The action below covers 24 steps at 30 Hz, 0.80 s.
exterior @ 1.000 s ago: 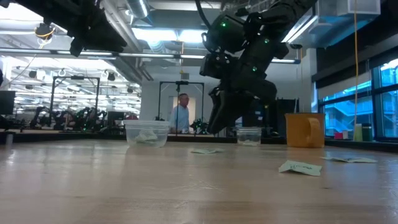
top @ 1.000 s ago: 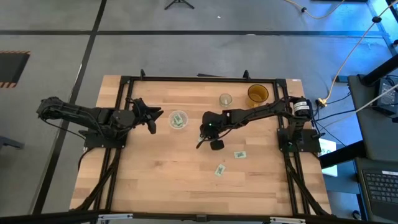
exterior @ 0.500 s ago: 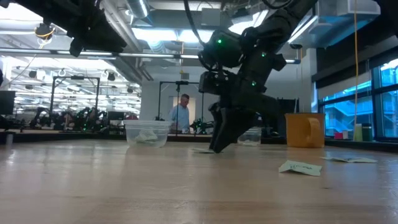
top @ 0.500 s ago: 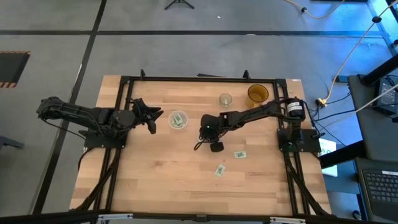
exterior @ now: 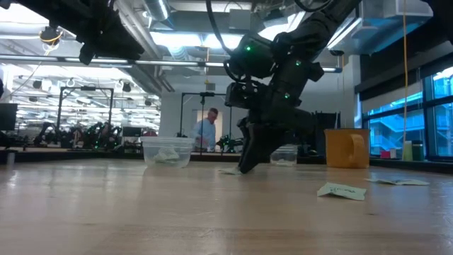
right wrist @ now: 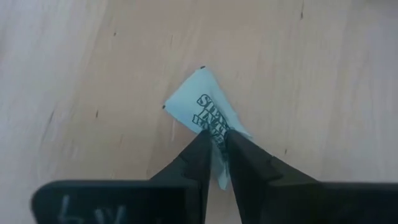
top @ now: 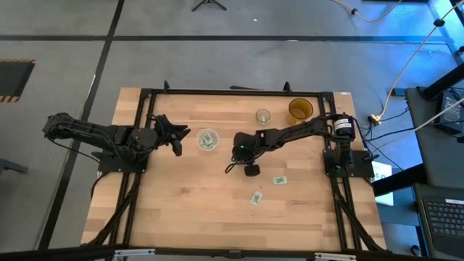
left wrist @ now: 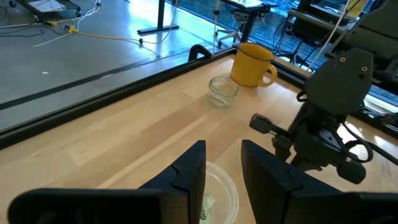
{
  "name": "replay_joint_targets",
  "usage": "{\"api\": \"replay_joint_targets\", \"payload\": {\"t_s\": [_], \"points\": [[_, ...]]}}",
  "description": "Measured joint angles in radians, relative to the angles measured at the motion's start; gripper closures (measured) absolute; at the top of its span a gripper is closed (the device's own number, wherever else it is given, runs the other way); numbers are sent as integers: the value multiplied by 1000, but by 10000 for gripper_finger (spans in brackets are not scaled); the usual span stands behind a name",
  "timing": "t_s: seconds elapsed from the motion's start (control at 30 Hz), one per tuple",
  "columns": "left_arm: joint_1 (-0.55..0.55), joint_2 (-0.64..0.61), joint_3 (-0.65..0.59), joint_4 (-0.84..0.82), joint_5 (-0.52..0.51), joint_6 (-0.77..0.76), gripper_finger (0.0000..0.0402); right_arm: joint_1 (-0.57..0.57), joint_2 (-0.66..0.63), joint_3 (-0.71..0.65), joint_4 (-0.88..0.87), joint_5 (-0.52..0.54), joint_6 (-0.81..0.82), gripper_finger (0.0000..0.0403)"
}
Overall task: Pick and place Stevia / Truvia into bins
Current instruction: Put the stevia packet into the transparent container
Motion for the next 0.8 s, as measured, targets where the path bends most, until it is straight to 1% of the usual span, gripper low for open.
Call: {"api": "replay_joint_targets", "payload": {"t_s": [0.3,0.47,0.57,0.67,0.8], "points": [[0,0,0,0,0,0,304,0,-4,-1,2,3,-3,375],[0,0,0,0,0,0,304,0,-41,-9,-14,2,-2,377],[0,0,0,0,0,0,304,1,-83,-7,-2,4,-3,376],[0,0,0,1,0,0,304,1,-114,32,6,5,-3,376],[0,0,0,4,0,0,304,-1,-122,134,55,9,-22,376]]}}
